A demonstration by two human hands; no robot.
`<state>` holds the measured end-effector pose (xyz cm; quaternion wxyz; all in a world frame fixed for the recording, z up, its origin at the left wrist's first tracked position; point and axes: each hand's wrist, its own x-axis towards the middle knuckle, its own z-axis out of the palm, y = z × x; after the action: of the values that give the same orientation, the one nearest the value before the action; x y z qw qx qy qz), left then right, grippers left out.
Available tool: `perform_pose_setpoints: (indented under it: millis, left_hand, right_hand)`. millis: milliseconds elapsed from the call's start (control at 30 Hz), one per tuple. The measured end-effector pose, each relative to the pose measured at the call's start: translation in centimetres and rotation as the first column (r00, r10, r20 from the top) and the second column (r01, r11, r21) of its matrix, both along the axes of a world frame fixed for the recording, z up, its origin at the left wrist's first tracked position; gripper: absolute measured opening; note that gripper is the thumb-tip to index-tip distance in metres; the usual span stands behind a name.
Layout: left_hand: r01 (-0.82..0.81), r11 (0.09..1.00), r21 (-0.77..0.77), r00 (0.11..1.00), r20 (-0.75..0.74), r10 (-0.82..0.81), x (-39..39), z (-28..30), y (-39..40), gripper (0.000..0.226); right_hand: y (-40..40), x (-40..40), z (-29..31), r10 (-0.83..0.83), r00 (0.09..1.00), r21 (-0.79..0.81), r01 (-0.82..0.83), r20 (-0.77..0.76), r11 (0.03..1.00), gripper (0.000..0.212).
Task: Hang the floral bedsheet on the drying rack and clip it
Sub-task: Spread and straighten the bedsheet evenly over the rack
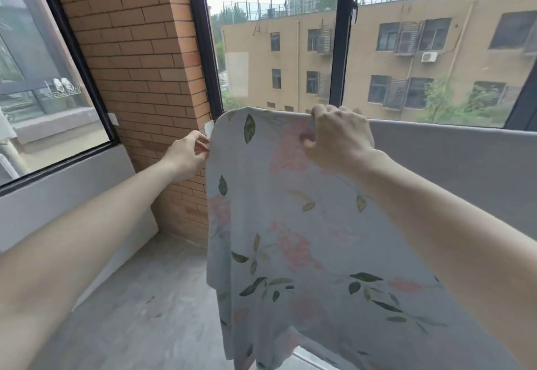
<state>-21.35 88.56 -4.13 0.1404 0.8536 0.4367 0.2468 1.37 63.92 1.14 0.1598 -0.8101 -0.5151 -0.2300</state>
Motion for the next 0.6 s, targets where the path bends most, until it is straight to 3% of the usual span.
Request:
perform_pose_setpoints:
  millis: [100, 200, 400, 534, 600]
  left_hand:
    - [0.020, 1.000, 0.021, 0.999, 0.044, -0.021, -0.4, -0.5, 2.0, 0.018]
    - [0.095, 0.995, -0.001, 0.994, -0.045, -0.095, -0.7, -1.5, 3.3, 0.005]
    - [0.181, 0.983, -0.016, 0.982, -0.050, -0.182, 0.0, -2.0, 4.7, 0.022]
    - [0.150, 0.988, 0.026, 0.981, -0.126, -0.146, -0.3, -1.1, 5.3, 0.023]
    - [0.117, 0.991, 0.065, 0.990, -0.085, -0.112, -0.6, -0.1, 5.6, 0.024]
  right_hand:
    - [0.2, 0.2, -0.4, -0.059, 0.998, 0.062, 0.058, 0.015, 0.996, 0.043]
    - [-0.2, 0.0, -0.6, -0.065, 0.998, 0.097, 0.065, 0.002, 0.993, 0.047]
    - [-0.1, -0.5, -0.5, -0.108, 0.994, 0.127, 0.109, -0.018, 0.986, 0.051]
    - [0.1, -1.0, -0.6, -0.113, 0.993, 0.132, 0.115, -0.021, 0.985, 0.051]
    - [0.0, -1.1, -0.6, -0.112, 0.994, 0.134, 0.114, -0.019, 0.984, 0.052]
